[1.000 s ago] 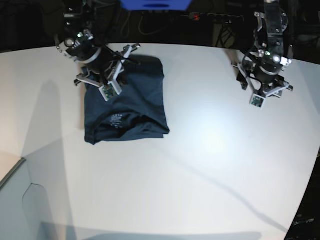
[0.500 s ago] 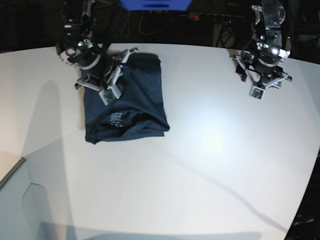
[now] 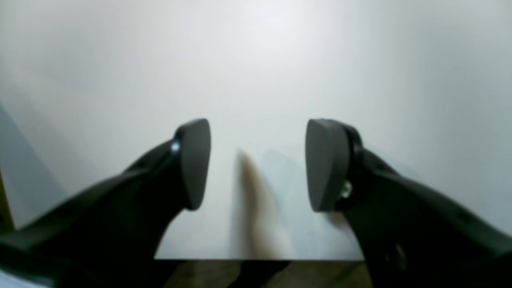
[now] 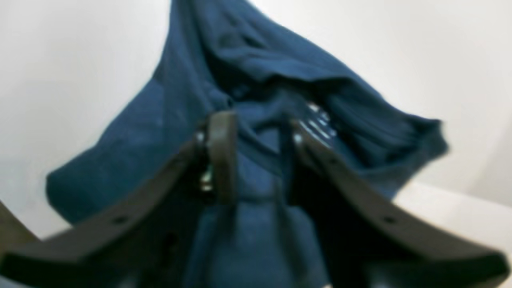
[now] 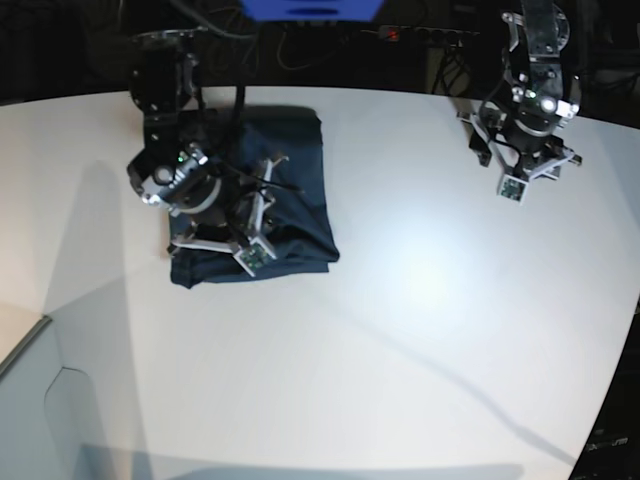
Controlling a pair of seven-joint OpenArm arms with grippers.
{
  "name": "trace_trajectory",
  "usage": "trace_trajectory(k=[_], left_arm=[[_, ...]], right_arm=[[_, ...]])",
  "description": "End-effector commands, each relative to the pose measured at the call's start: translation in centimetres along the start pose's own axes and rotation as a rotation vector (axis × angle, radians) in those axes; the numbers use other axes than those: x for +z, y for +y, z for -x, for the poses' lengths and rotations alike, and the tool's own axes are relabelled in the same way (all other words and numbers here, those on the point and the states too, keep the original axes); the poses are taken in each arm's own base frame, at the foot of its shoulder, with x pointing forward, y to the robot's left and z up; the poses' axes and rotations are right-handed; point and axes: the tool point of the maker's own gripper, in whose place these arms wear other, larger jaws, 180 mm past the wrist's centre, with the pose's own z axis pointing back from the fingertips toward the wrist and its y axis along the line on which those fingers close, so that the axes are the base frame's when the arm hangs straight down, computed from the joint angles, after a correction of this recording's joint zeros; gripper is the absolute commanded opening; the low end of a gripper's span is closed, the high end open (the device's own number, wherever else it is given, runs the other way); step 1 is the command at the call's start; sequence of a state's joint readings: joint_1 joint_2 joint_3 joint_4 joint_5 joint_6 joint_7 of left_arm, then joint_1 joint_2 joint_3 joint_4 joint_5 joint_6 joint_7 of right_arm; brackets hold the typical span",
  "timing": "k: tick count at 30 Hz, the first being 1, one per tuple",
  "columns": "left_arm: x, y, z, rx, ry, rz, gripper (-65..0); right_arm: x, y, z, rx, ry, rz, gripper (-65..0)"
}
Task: Layout the t-shirt on the table in an organized manner, then fold the t-shirt properly
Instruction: 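Press and square the folded shirt's edge with the right gripper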
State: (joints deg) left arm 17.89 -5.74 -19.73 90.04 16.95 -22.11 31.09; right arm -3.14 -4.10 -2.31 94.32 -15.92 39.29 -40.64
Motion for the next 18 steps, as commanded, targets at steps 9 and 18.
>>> trace_trajectory(k=[9,18], left_arm=[[0.2,0.8,-1.1,-0.002,-0.035,-0.024,-28.7],[0.0,1.0,-1.7,0.001,-0.048,-0.028,-28.6]], right_arm=[[-2.7,0.1,-1.8,-0.019,-0.015,-0.059,-40.2],[-4.3,-0.2,-2.5,-0.024,-0.001,-0.085,-40.2]])
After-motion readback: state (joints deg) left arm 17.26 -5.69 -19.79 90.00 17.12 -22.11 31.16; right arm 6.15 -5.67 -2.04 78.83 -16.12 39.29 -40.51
